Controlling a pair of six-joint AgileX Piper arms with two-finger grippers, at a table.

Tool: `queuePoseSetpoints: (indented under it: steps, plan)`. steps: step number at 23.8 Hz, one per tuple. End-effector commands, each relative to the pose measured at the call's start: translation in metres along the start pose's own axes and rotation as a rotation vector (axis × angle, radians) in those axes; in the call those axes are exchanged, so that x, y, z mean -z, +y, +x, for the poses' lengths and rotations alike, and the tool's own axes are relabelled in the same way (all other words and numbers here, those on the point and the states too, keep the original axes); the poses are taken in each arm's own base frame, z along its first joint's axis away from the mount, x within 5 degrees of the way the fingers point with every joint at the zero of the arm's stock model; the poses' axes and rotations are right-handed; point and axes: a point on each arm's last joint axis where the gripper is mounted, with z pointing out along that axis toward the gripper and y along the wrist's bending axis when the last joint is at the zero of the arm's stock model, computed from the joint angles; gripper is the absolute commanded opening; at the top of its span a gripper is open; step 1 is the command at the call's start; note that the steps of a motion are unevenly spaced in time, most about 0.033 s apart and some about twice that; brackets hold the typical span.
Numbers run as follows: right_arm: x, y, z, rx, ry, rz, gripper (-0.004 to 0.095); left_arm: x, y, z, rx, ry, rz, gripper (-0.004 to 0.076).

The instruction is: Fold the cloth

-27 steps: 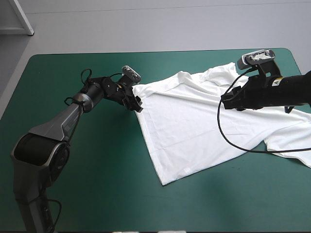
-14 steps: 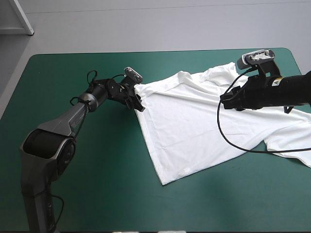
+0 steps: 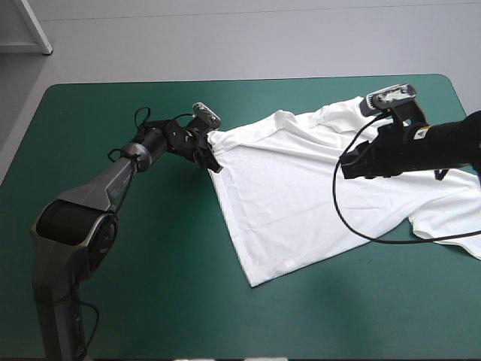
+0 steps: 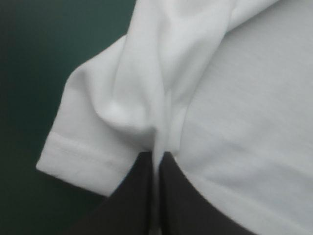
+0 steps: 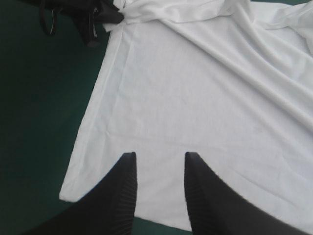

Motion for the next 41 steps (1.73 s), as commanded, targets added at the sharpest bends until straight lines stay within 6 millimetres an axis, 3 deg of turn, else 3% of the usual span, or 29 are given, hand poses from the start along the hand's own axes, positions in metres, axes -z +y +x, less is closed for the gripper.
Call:
queuePoseSetpoints:
  steps: [1,3,6,9,10,13,15,24,30,41]
  plan:
    - [-0.002,0.022,-0.001,0.116,-0.013,-0.025,0.0304,0.032,0.007,-0.024,-0.016,-0.109,-0.068,0.0019]
    - [-0.014,0.039,0.005,0.191,0.042,-0.035,0.0304,0.032,0.007,-0.025,-0.009,-0.119,-0.076,0.0019]
    - [-0.042,0.093,0.022,0.413,0.147,-0.122,0.0305,0.032,0.007,-0.023,0.006,-0.108,-0.067,0.0019]
    - [-0.067,0.130,0.035,0.530,0.252,-0.166,0.0313,0.032,0.005,-0.021,0.017,-0.083,-0.047,0.0019]
    - [-0.081,0.147,0.042,0.600,0.297,-0.182,0.0342,0.032,0.003,-0.019,0.020,-0.062,-0.030,0.0019]
    - [-0.108,0.167,0.054,0.690,0.383,-0.173,0.0461,0.032,0.002,-0.017,0.011,-0.032,-0.015,0.0019]
    - [-0.124,0.169,0.058,0.679,0.428,-0.129,0.0509,0.032,0.001,-0.016,0.009,-0.020,-0.007,0.0019]
    - [-0.181,0.175,0.078,0.586,0.557,-0.146,0.0508,0.032,0.000,-0.014,0.009,-0.001,0.009,0.0019]
    - [-0.200,0.173,0.093,0.558,0.564,-0.158,0.0509,0.032,0.000,-0.014,0.009,-0.001,0.009,0.0019]
    - [-0.222,0.174,0.099,0.541,0.548,-0.157,0.0492,0.032,0.000,-0.014,0.005,0.001,0.007,0.0019]
